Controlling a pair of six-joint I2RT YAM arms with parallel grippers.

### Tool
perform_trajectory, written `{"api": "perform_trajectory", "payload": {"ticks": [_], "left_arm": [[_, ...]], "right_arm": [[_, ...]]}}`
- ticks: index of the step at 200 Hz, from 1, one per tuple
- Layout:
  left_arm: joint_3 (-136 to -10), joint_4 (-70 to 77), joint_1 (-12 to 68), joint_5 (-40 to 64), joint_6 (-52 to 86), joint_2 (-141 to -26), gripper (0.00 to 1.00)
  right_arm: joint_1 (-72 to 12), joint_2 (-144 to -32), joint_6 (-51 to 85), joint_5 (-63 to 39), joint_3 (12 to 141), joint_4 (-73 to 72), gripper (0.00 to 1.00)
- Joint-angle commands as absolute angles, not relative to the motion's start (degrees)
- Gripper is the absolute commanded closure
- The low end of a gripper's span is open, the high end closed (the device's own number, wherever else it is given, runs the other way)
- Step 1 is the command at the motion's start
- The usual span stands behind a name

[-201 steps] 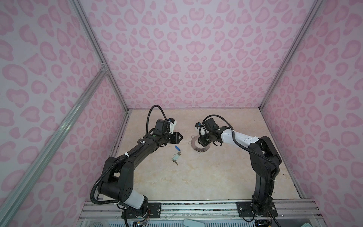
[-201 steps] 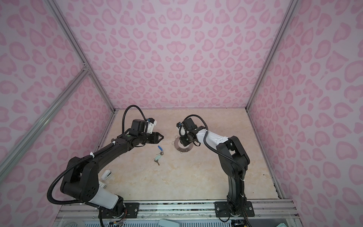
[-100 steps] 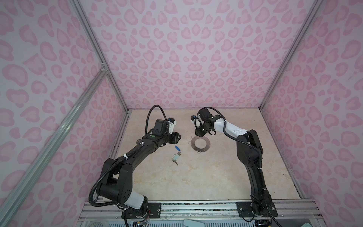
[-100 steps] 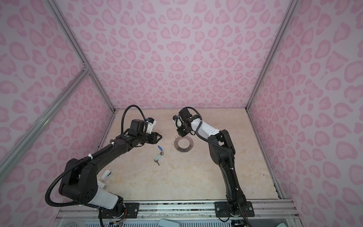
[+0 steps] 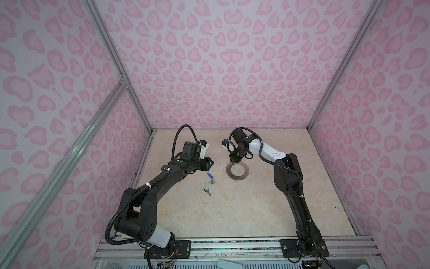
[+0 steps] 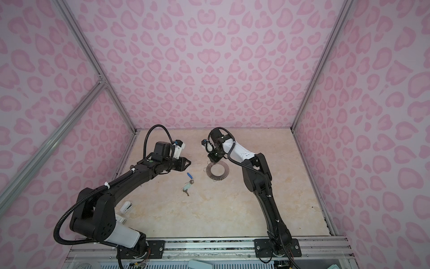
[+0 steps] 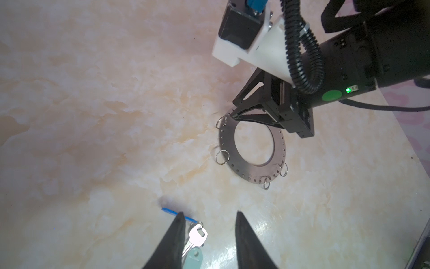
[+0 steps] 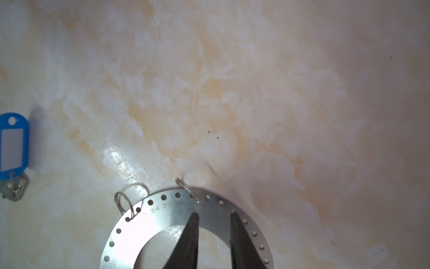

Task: Attach keys to a key ring
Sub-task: Pick up the keyring from the center of the table.

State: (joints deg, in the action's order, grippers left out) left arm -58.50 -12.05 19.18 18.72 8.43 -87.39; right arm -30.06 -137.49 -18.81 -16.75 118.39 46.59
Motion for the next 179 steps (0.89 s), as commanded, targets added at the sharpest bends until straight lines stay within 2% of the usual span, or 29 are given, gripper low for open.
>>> {"api": "perform_trajectory", "payload": {"ticks": [1, 71, 107, 113, 179], "left_arm": [[-58.89, -12.05, 19.12, 19.02, 7.21, -87.45, 0.62], [-59.33, -12.58, 18.92, 18.46, 6.24, -87.19, 0.63], [-59.33, -12.77, 18.89, 18.23, 5.93, -87.21, 0.63], [-59.41, -12.8, 18.81, 18.13, 5.85, -87.11, 0.67], [-59.41, -12.77, 18.82, 18.02, 5.78, -87.1, 0.69]], "right_arm": [[-30.62, -138.87, -20.63, -17.08, 119.15, 48.15, 0.73], [-31.07, -141.55, -21.16, -16.47, 122.43, 49.57, 0.76], [-31.6, -142.2, -21.97, -16.89, 122.52, 50.05, 0.82], [-31.69, -142.28, -22.05, -16.92, 122.52, 50.14, 0.82], [-31.99, -141.19, -23.19, -16.82, 121.45, 50.63, 0.93]]}}
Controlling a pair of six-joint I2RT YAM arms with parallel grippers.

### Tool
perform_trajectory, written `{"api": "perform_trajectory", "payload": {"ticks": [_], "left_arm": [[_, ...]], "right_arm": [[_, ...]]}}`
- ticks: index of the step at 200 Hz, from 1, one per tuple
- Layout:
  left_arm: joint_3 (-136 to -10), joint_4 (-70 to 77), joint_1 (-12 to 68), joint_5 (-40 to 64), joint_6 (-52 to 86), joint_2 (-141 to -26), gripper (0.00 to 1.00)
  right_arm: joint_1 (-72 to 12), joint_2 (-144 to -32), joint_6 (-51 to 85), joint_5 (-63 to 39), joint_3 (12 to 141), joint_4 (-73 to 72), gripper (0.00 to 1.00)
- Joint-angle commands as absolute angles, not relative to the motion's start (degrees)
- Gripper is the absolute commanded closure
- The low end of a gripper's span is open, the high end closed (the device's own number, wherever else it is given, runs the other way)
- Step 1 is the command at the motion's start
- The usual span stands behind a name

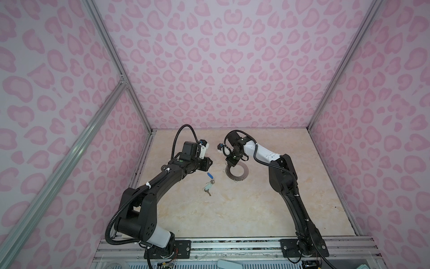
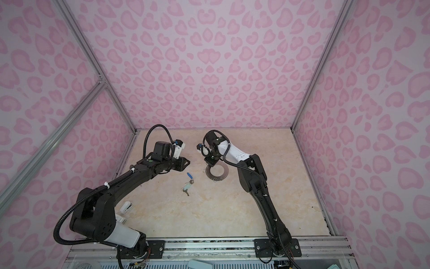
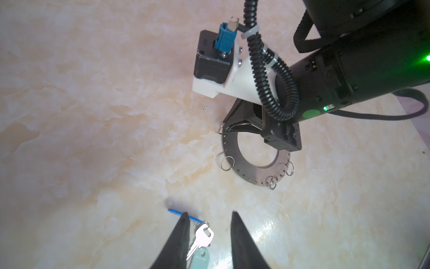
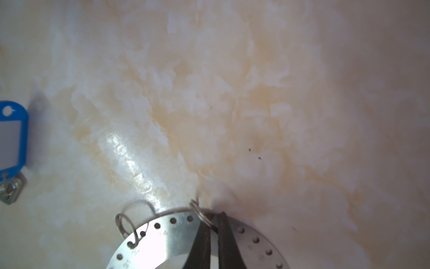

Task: Attach keys to a key ring
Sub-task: Pick up the keyring from the center of the table.

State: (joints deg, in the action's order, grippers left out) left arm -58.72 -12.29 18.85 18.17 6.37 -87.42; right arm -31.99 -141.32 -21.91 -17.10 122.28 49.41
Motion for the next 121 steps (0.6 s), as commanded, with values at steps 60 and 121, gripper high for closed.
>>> {"api": "perform_trajectory", "payload": {"ticks": [60, 121], "left_arm": [[-58.24, -11.17, 18.81, 17.32, 5.02, -86.07, 0.7], [-54.45, -8.54, 18.81, 17.05, -1.51, -81.15, 0.79]], "right_arm": [[-32.08, -134.88, -25.14, -19.24, 112.11, 44.49, 1.0], [-32.34, -123.97, -29.02, -22.35, 99.9, 35.13, 1.0]]}}
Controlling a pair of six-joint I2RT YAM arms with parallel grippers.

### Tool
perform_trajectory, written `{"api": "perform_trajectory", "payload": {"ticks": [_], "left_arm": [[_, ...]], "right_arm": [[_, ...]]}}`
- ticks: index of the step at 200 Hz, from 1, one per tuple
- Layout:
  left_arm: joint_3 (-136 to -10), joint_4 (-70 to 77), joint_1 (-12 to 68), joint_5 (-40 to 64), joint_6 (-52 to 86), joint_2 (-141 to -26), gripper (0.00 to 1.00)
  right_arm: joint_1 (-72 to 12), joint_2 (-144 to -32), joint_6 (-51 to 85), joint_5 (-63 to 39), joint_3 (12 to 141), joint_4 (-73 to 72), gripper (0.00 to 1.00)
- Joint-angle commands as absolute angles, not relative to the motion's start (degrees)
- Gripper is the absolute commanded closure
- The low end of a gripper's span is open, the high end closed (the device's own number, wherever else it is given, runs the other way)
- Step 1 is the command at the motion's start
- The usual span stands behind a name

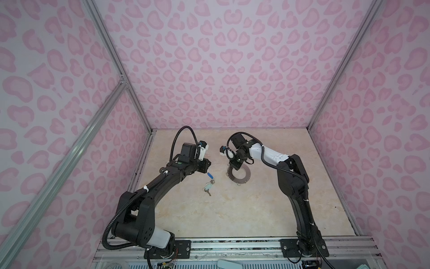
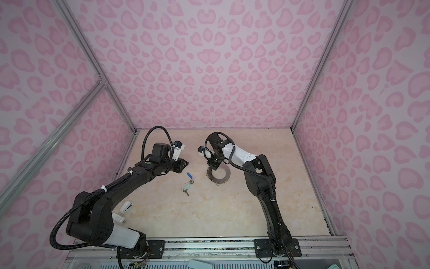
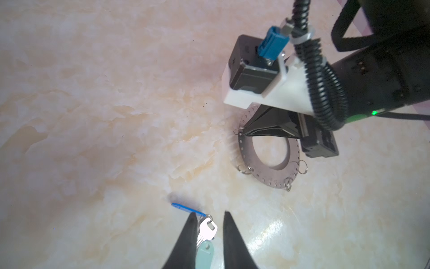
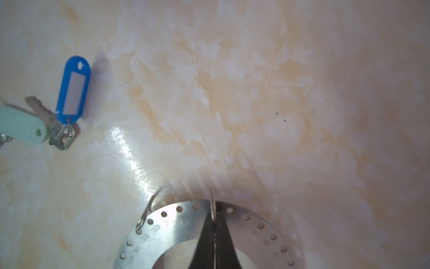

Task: Attach keys to a key ring
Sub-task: Pick up the keyring from the center of the table.

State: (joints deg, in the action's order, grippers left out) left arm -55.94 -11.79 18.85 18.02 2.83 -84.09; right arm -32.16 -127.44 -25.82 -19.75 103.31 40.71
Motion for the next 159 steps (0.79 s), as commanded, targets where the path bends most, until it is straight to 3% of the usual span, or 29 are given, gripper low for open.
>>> {"api": "perform_trajectory", "payload": {"ticks": [1, 67, 91, 159], "left_arm": [[-54.34, -8.4, 18.81, 16.96, -1.68, -81.01, 0.79], [-47.28, -2.52, 19.54, 22.94, -13.72, -70.03, 0.83], [-43.94, 0.46, 20.85, 26.26, -19.22, -66.48, 0.9], [-37.62, 6.37, 26.47, 27.98, -31.34, -60.45, 0.93]], "right_arm": [[-32.34, -123.73, -29.14, -22.47, 99.65, 34.97, 1.0], [-31.4, -105.56, -41.58, -39.2, 79.51, 22.52, 1.0], [-30.52, -102.0, -46.75, -44.09, 75.62, 21.48, 1.0], [-30.26, -92.07, -48.68, -46.64, 57.38, -6.36, 1.0]]}}
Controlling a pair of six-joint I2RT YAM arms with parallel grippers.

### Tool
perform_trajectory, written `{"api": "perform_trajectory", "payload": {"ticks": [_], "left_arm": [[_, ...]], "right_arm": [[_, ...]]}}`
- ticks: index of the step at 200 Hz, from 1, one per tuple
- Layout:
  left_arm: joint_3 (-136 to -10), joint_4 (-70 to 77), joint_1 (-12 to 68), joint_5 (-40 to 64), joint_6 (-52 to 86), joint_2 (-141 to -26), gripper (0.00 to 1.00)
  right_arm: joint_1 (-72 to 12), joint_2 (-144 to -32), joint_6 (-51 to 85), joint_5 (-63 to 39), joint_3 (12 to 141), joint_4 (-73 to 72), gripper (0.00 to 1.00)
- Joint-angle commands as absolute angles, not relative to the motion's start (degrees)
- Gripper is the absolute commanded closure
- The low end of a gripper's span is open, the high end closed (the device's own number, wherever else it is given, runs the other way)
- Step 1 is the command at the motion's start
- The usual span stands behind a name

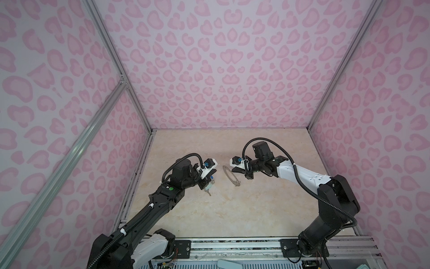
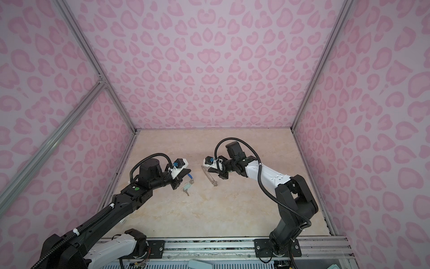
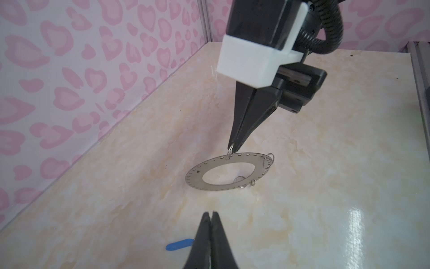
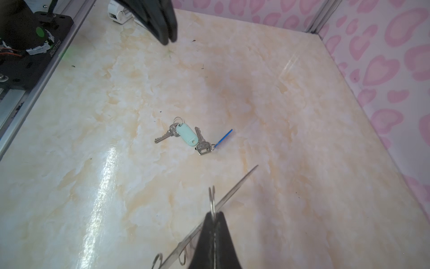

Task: Attach keys to a key ring
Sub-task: Pick up the keyring from the center of the table.

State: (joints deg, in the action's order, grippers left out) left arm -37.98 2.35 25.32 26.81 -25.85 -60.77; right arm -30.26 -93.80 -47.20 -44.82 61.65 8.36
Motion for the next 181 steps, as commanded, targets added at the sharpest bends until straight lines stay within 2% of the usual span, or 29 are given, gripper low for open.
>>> {"api": "perform_trajectory", "payload": {"ticks": [1, 58, 133, 181], "left_arm": [[-37.62, 6.39, 26.55, 27.96, -31.36, -60.46, 0.93], [-37.88, 8.25, 29.99, 25.89, -35.25, -62.42, 0.92], [-38.45, 15.19, 31.94, 18.13, -34.71, -66.61, 0.84], [-37.98, 17.98, 32.96, 18.41, -33.94, -68.25, 0.82]], "right_arm": [[-30.25, -92.0, -48.69, -46.61, 57.25, -6.61, 1.0], [-30.22, -91.2, -47.59, -47.18, 57.13, -6.86, 1.0], [-30.71, -91.44, -48.47, -48.04, 58.87, -1.41, 1.0], [-31.05, -91.44, -49.03, -47.89, 59.14, -1.23, 1.0]]}}
